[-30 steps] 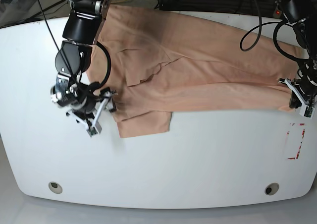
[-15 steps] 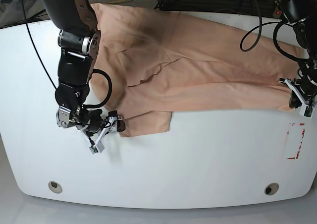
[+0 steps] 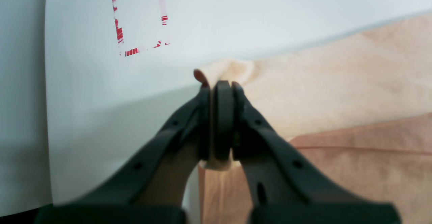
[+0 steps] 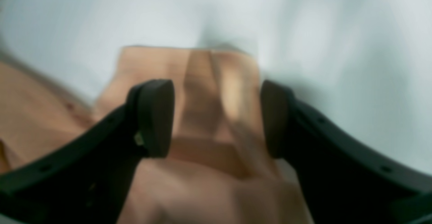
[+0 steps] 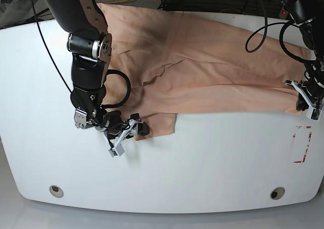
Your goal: Fold the T-shirt properly
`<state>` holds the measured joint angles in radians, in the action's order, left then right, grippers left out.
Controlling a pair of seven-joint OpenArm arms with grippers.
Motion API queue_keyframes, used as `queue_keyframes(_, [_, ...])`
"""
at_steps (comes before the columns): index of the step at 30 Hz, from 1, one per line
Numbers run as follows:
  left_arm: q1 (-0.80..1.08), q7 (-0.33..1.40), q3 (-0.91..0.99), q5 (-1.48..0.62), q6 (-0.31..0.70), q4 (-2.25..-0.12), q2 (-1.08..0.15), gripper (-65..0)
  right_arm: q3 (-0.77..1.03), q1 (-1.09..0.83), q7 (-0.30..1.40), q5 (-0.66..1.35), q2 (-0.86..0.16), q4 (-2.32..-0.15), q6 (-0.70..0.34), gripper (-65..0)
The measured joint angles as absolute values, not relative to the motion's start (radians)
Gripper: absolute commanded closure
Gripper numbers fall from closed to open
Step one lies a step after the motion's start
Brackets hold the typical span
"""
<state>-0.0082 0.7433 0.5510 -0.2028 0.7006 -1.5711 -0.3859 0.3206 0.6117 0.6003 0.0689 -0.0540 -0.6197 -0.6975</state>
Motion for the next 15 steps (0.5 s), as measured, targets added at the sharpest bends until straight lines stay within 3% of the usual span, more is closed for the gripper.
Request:
queue_keyframes(3, [-0.008, 0.743, 0.551, -0.203, 0.701, -1.571, -0.386, 0.0, 0.321, 0.608, 0.566, 0.035, -0.039, -0.62, -0.706, -36.0])
queue_keyframes(5, [-0.009, 0.743, 0.551, -0.203, 0.701, -1.571, -0.385, 0.0, 0.321, 0.609, 0.533, -0.009, -0.031, -0.62, -0.677, -29.5])
queue_keyframes(9, [-0.008, 0.743, 0.551, -0.203, 0.701, -1.571, -0.386, 0.0, 0.321, 0.609, 0.469, -0.105, -0.014, -0.62, -0.619, -2.7])
queue_keyframes(10, [-0.006, 0.743, 0.551, -0.202, 0.701, -1.571, -0.386, 0.0, 0.321, 0.609, 0.462, -0.117, -0.009, -0.62, -0.616, 0.0])
queue_keyframes(15, [-0.008, 0.743, 0.551, -0.206, 0.701, -1.571, -0.385, 0.0, 0.322, 0.634, 0.482, -0.165, 0.007, -0.616, -0.614, 0.0])
